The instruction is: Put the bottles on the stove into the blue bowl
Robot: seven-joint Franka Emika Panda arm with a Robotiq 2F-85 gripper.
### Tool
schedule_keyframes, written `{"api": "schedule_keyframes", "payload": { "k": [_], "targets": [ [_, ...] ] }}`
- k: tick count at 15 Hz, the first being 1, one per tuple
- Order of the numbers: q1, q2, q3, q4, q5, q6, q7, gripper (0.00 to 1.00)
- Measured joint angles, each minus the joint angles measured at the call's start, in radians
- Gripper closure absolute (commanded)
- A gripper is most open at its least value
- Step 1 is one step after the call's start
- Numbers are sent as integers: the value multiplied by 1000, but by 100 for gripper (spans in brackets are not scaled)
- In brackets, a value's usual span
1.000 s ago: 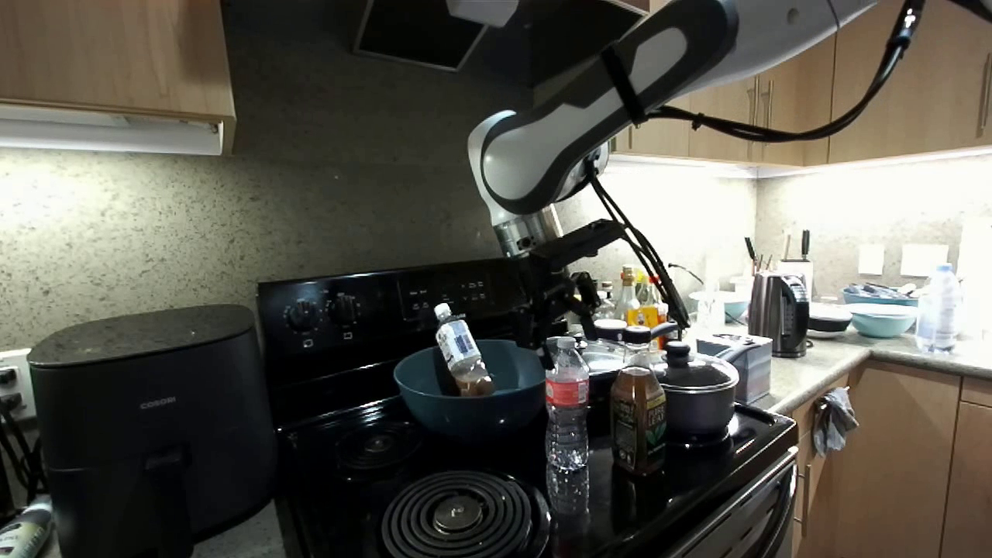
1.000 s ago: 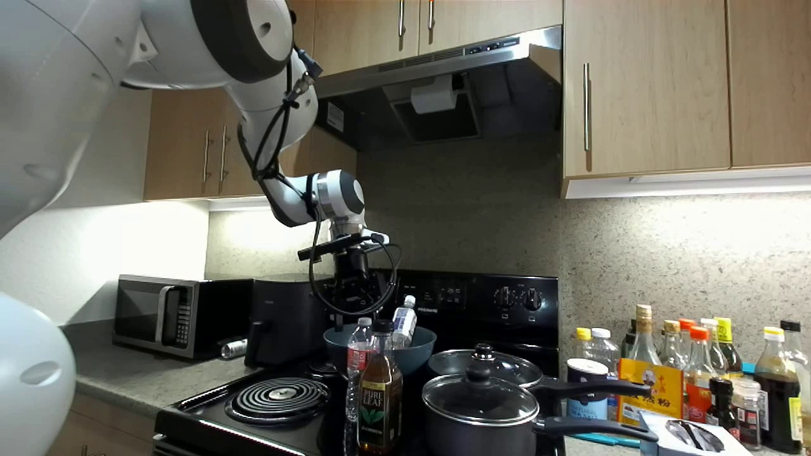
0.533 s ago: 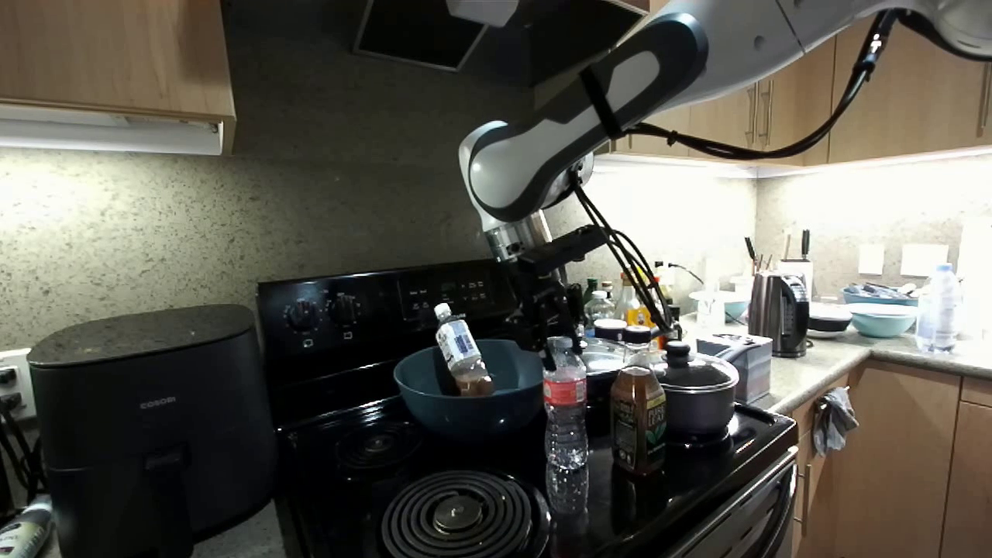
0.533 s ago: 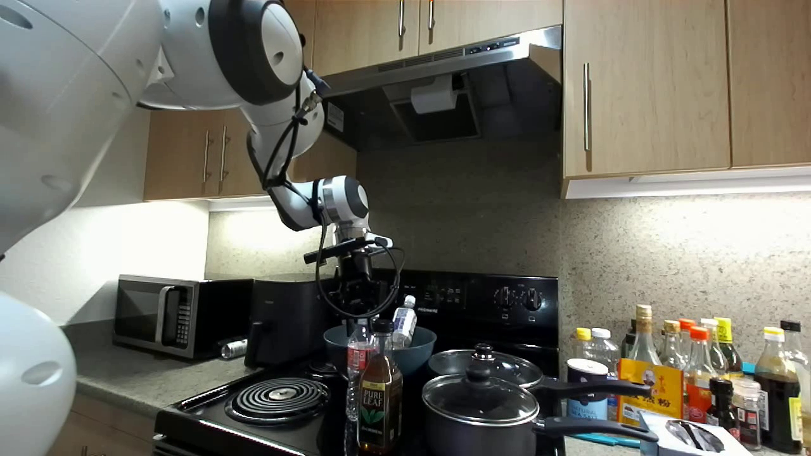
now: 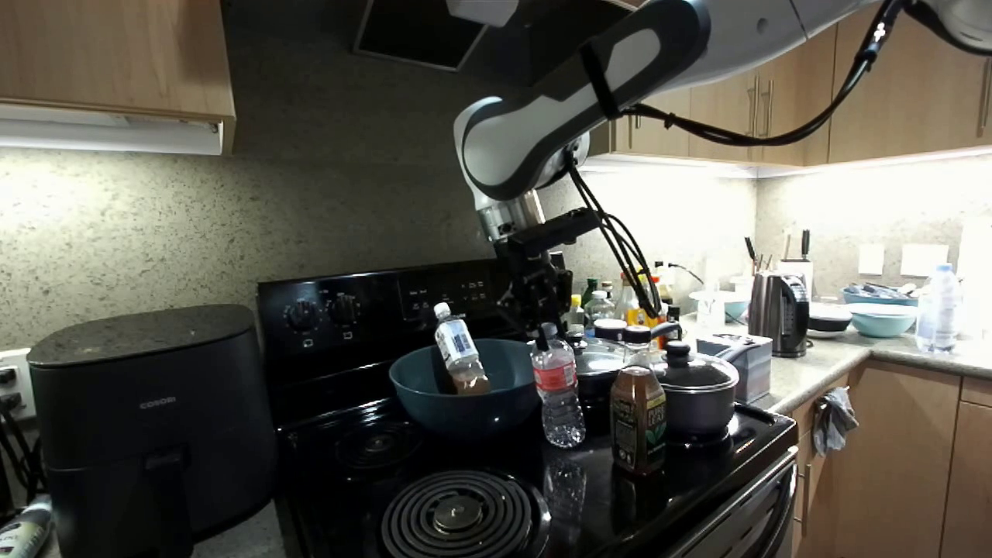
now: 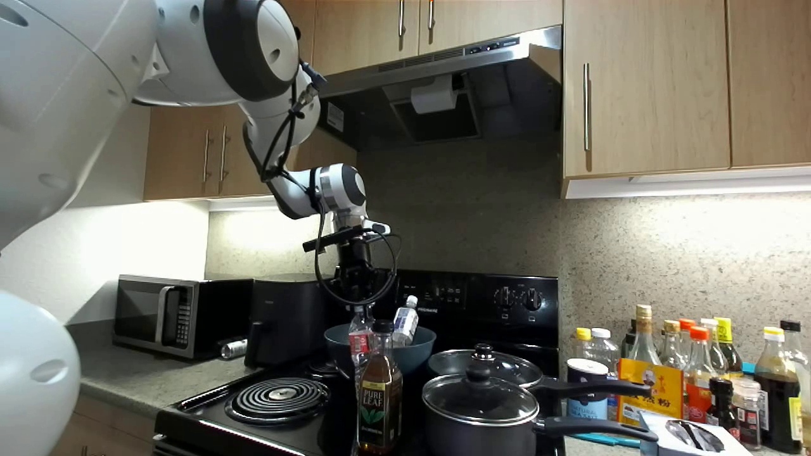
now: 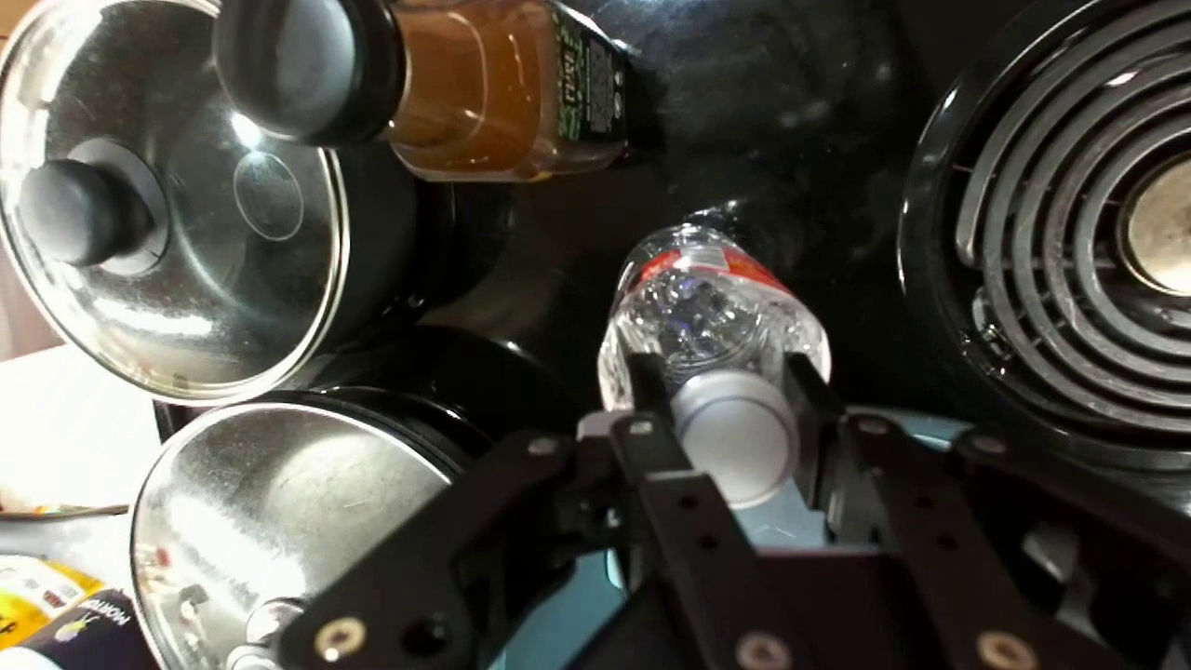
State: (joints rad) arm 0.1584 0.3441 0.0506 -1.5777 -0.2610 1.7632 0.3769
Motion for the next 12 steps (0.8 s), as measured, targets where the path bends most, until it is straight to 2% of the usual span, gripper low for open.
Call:
{"api": "schedule_keyframes", "payload": {
  "k": [8, 12],
  "targets": [
    [54, -135, 10, 2, -9, 12, 62, 92],
    [59, -177, 20, 2, -15, 15, 92, 92]
  ]
}}
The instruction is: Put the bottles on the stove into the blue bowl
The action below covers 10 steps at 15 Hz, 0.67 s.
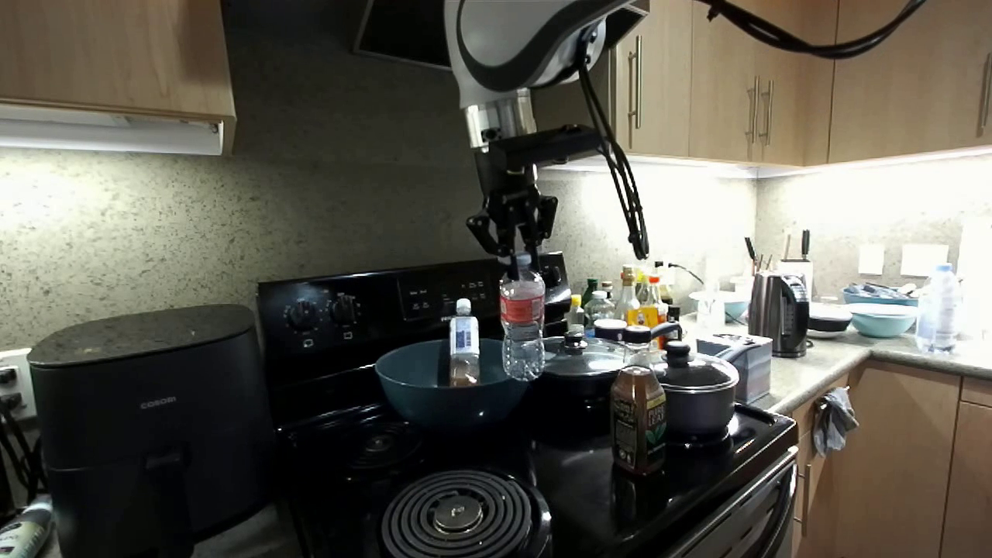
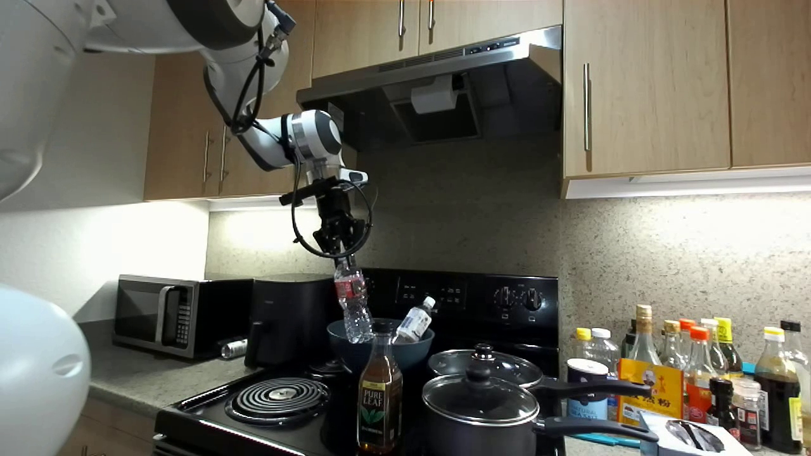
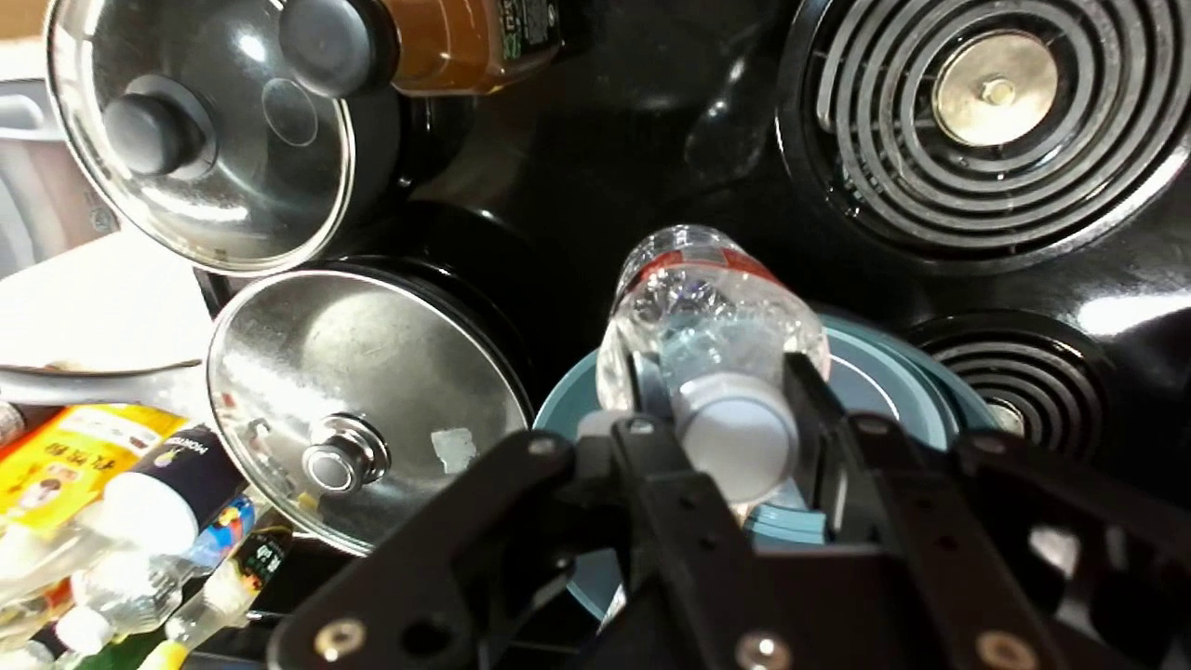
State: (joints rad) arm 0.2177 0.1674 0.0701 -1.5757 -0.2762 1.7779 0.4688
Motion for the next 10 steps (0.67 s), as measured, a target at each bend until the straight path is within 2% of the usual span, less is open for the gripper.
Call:
{"api": "schedule_keyframes", "payload": {
  "k": [5, 10],
  "targets": [
    [-2, -13, 0, -1, -2, 27, 26, 92],
    [-9, 24, -15, -10, -18, 164, 57, 92]
  ]
}}
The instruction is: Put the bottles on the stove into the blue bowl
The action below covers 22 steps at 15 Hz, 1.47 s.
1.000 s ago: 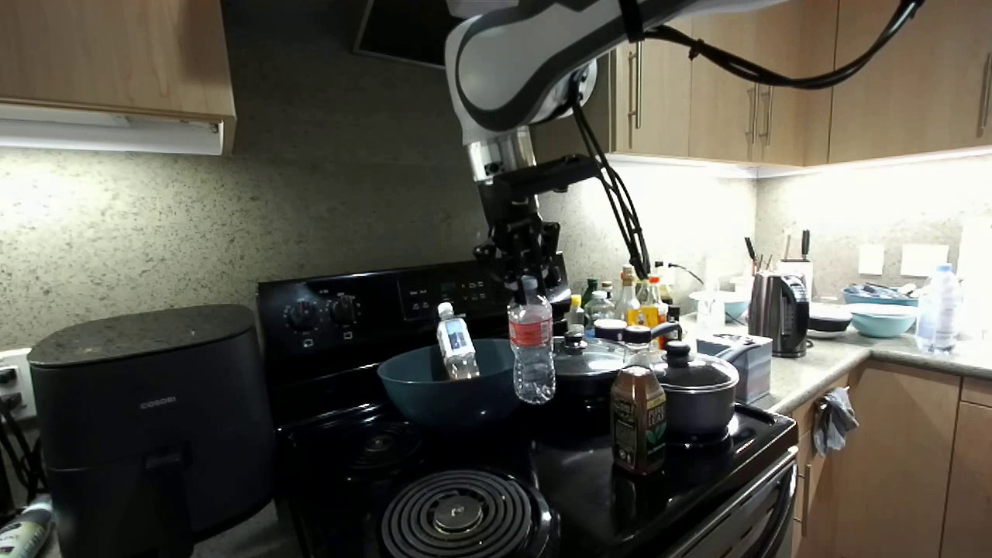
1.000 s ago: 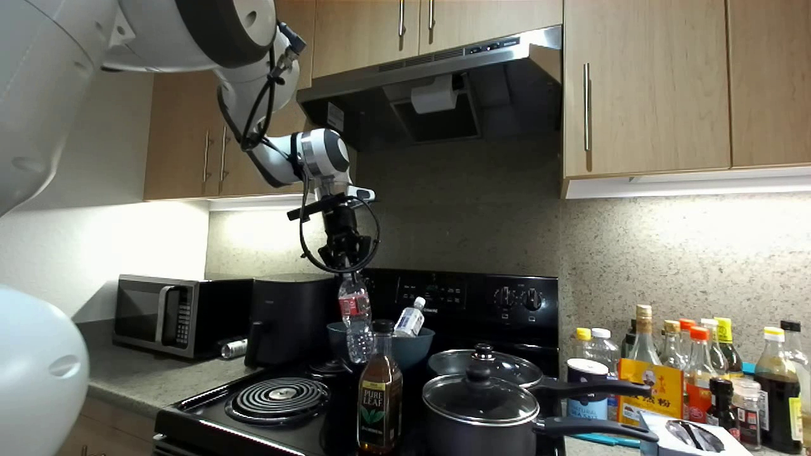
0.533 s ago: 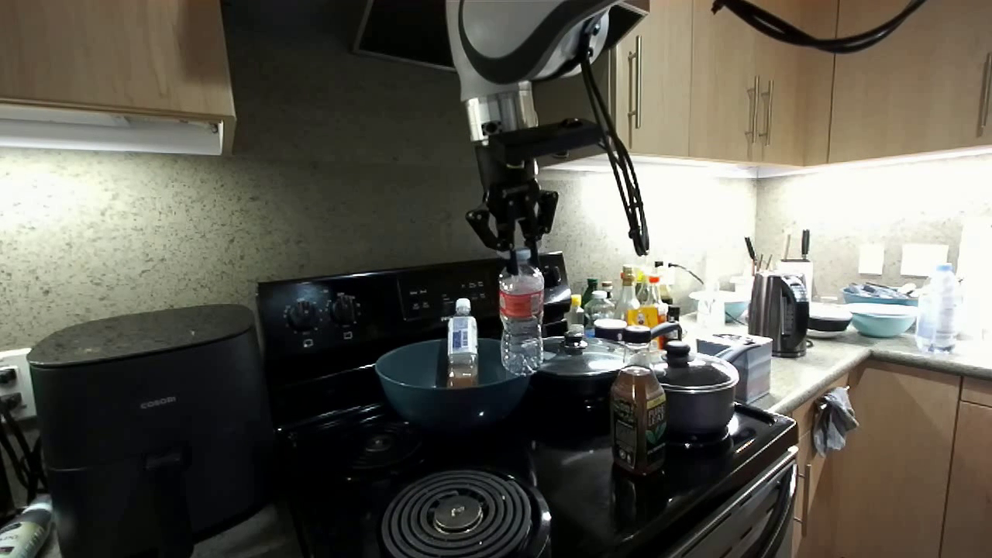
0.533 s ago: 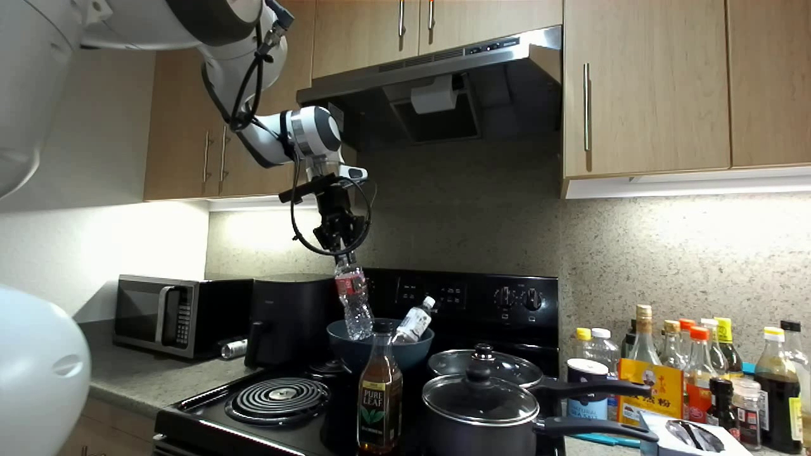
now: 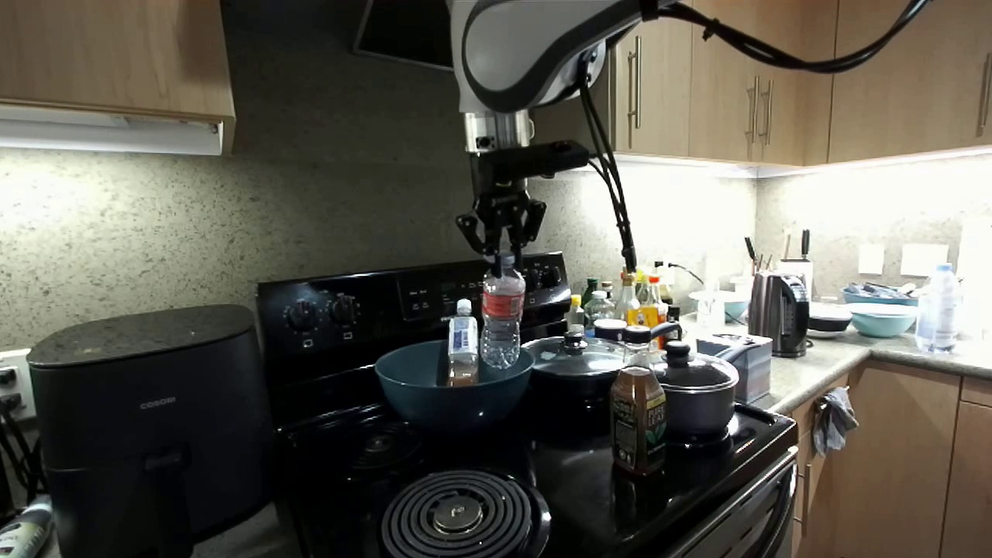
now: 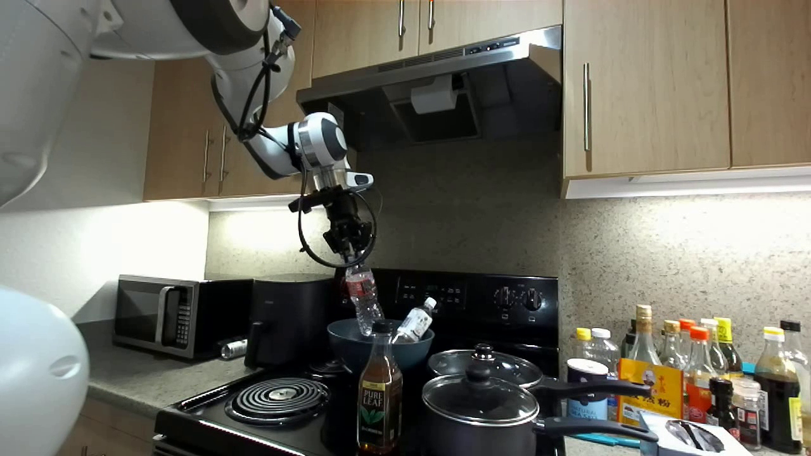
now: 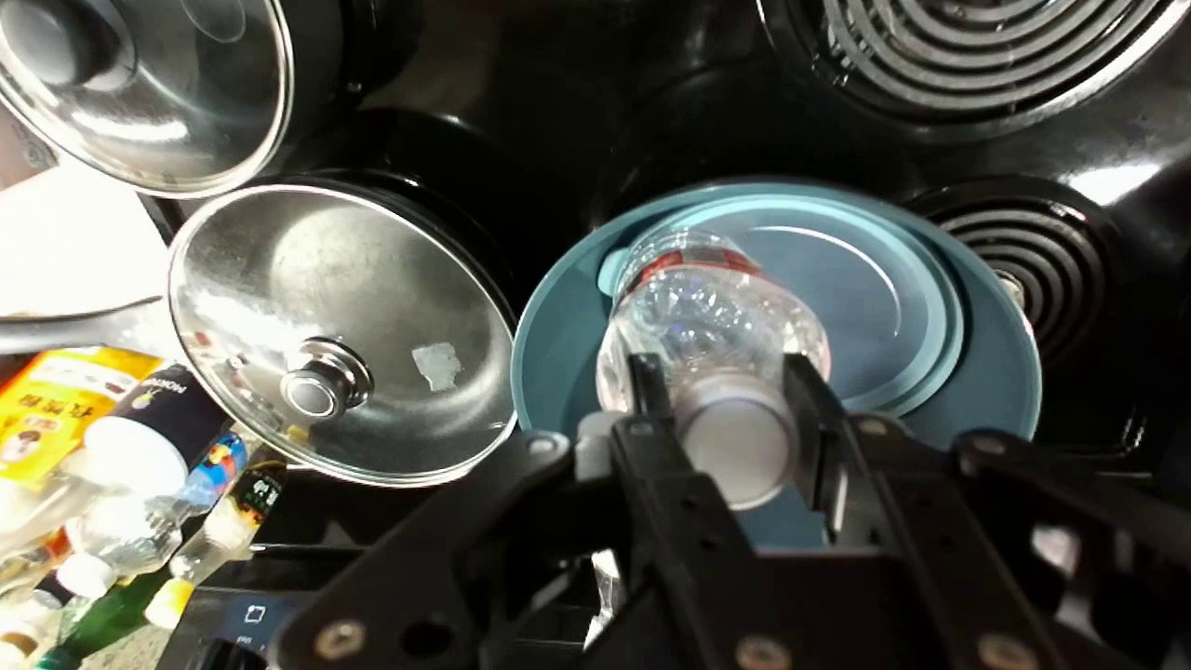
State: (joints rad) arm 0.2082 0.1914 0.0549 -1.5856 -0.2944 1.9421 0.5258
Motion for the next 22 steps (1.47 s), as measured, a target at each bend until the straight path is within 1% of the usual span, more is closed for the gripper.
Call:
{"api": "schedule_keyframes", "payload": {
  "k": [3, 6, 8, 9, 10, 11, 16, 18, 21, 22],
  "targets": [
    [0, 49, -9, 2, -47, 47, 29, 92],
    [4, 117, -26, 14, -105, 50, 60, 92],
    [4, 168, -42, 37, -114, 50, 76, 92],
    [4, 192, -50, 55, -114, 48, 81, 42],
    [5, 212, -57, 76, -114, 44, 91, 41],
    [5, 227, -64, 94, -114, 37, 100, 37],
    [5, 251, -86, 122, -113, 13, 133, 4],
    [5, 248, -87, 128, -111, 13, 151, 0],
    [8, 224, -87, 132, -109, 3, 181, 0],
    [11, 211, -87, 132, -109, -22, 195, 0]
  ]
}}
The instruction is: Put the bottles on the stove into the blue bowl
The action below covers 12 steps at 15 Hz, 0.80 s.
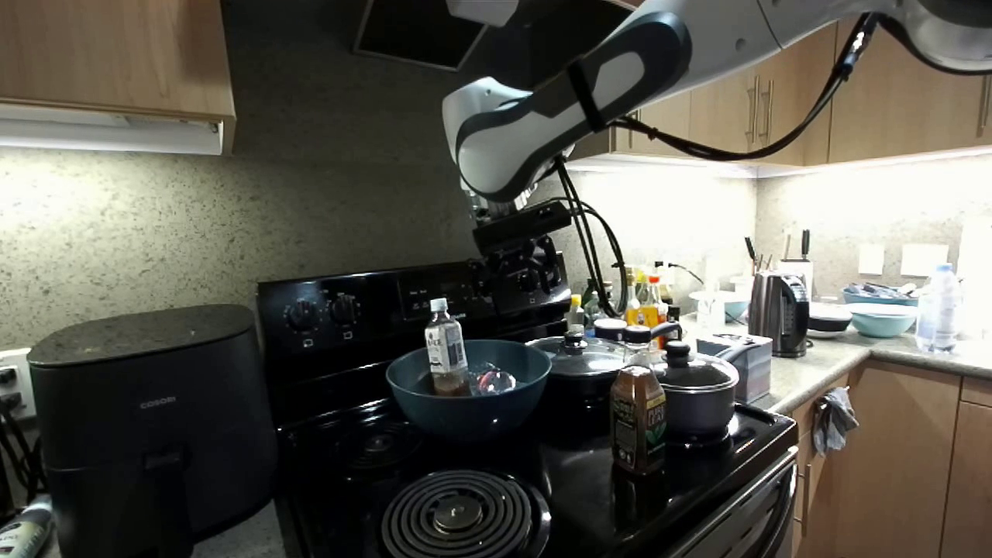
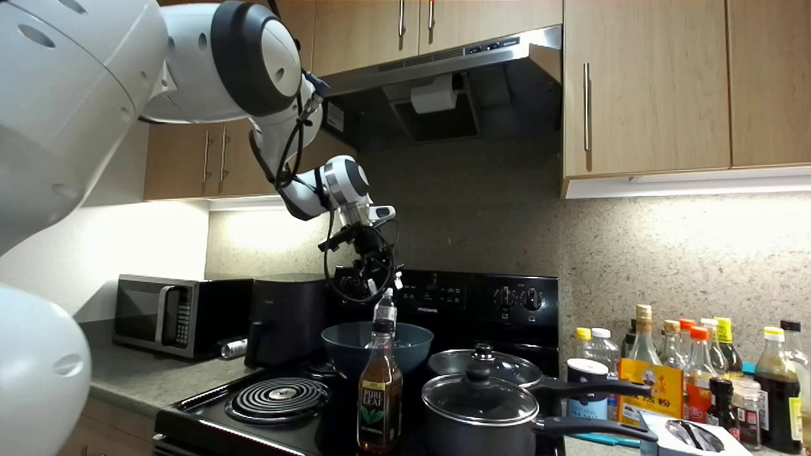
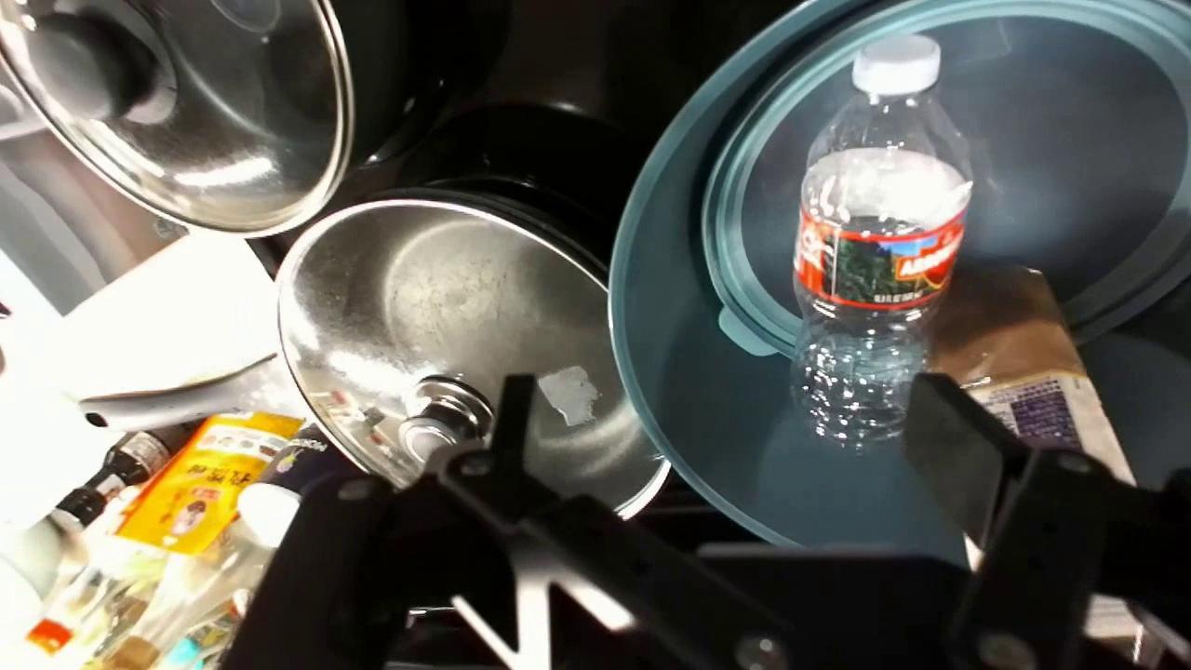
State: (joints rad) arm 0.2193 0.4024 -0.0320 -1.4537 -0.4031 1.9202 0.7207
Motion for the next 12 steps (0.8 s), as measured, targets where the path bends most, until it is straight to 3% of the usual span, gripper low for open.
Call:
{"api": "schedule_keyframes", "payload": {
  "k": [6, 9, 12],
  "targets": [
    [24, -157, 34, -59, 4, -264, 17, 0],
    [24, -259, 56, -143, 14, -339, 30, 0],
    [19, -274, 66, -149, 14, -343, 32, 0]
  ]
}}
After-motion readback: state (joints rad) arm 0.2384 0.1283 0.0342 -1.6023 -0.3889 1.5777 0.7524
